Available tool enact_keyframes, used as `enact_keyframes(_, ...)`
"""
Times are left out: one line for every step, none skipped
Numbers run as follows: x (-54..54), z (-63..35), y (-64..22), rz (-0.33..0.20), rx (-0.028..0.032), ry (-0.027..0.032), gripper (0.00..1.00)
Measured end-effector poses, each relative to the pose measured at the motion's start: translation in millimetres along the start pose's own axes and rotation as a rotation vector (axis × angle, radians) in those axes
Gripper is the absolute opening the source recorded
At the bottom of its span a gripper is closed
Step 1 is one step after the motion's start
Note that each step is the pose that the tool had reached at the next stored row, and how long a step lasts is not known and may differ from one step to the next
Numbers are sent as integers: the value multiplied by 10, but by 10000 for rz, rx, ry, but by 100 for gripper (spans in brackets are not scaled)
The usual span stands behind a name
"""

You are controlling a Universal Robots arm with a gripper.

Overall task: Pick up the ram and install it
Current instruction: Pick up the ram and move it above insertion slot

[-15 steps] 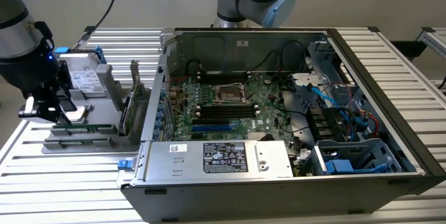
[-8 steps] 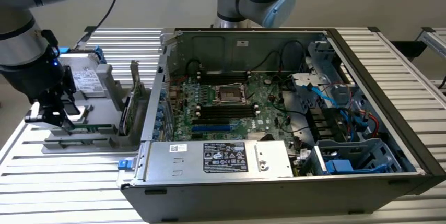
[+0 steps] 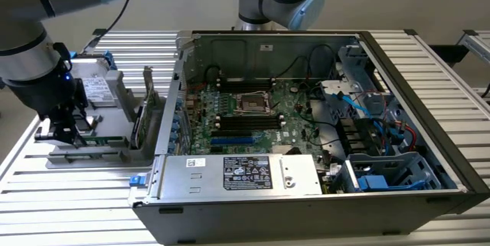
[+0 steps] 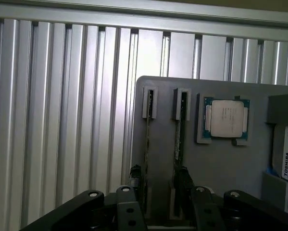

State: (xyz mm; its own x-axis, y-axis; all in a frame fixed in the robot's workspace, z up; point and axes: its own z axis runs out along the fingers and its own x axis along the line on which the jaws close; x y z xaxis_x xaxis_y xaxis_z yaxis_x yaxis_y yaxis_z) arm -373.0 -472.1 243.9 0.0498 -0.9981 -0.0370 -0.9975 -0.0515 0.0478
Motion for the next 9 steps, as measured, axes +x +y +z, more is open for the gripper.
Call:
enact_keyframes(1,18,-3,0,0,-1,43)
enact_keyframes(2,37,-6,0,0,0,43)
enact_keyframes(3,55,-8,0,0,0,43)
enact_keyframes(4,73,-10,0,1,0,43)
enact_keyframes(5,91,-11,0,1,0,43)
enact_keyframes(8,109,-12,0,0,0,43)
enact_keyframes(12,127,-13,-1,0,0,43)
enact_keyframes(16,145,-14,-1,0,0,43)
enact_keyframes(23,163,-14,-1,-1,1,43)
